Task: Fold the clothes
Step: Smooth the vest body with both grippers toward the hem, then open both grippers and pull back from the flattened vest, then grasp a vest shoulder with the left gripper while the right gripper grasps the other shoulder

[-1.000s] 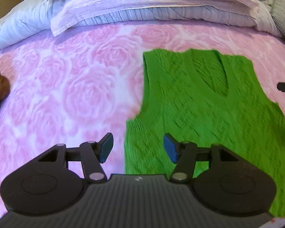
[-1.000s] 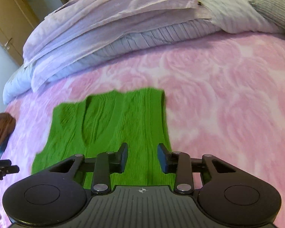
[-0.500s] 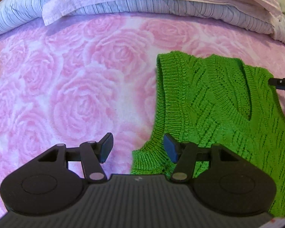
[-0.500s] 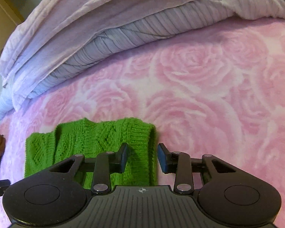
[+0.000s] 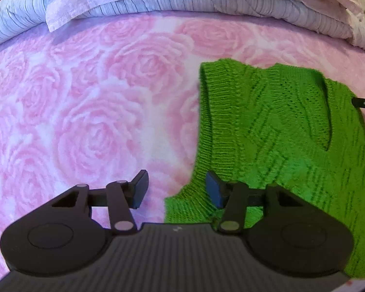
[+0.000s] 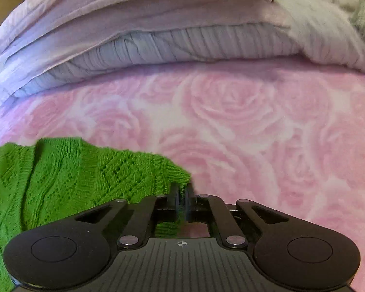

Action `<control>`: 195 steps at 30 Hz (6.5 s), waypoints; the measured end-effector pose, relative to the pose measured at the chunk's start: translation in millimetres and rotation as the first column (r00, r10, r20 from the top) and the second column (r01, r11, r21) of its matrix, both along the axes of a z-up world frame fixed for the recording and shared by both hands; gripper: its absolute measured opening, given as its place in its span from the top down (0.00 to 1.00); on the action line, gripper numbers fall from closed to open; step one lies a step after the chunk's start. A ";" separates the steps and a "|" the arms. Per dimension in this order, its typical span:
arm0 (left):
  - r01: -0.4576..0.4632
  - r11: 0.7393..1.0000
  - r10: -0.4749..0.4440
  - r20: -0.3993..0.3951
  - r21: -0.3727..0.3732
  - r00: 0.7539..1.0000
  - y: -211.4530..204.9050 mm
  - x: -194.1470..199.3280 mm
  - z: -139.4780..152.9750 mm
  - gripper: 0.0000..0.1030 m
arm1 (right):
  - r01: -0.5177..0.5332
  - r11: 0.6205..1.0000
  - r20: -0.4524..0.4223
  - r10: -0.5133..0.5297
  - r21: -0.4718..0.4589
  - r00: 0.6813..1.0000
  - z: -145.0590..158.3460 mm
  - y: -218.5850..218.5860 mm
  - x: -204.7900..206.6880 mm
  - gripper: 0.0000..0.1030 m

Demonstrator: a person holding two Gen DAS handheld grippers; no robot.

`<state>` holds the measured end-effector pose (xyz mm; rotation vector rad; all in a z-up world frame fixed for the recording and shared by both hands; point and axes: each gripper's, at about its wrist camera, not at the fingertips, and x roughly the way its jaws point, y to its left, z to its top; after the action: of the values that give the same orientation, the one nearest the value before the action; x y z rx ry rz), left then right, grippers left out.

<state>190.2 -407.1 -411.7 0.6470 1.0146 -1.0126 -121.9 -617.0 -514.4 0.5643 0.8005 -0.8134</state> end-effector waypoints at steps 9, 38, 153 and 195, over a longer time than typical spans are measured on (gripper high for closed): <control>0.114 0.993 -0.115 -0.045 -0.026 0.992 30.6 -46.2 17.0 0.65 | -0.001 1.000 0.014 0.001 0.007 1.000 57.0 97.2 -24.5 0.62; 0.190 0.962 -0.165 -0.140 0.195 0.976 151.7 -104.6 34.8 0.72 | -0.134 0.940 -0.129 0.182 0.313 0.975 81.5 272.6 -65.0 0.86; 0.219 0.972 -0.224 0.052 0.086 0.973 89.4 -68.4 97.0 0.46 | -0.152 0.961 -0.101 0.179 0.233 0.979 133.5 225.2 -74.6 0.26; 0.472 0.851 -0.472 0.059 -0.229 0.880 153.6 -74.2 80.8 0.94 | -0.377 0.904 0.010 0.387 -0.203 0.922 123.8 197.9 -93.3 0.96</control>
<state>116.0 -253.5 -330.9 0.7132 0.7259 -1.5429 -215.2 -419.1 -390.6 0.2356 0.7438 -0.5045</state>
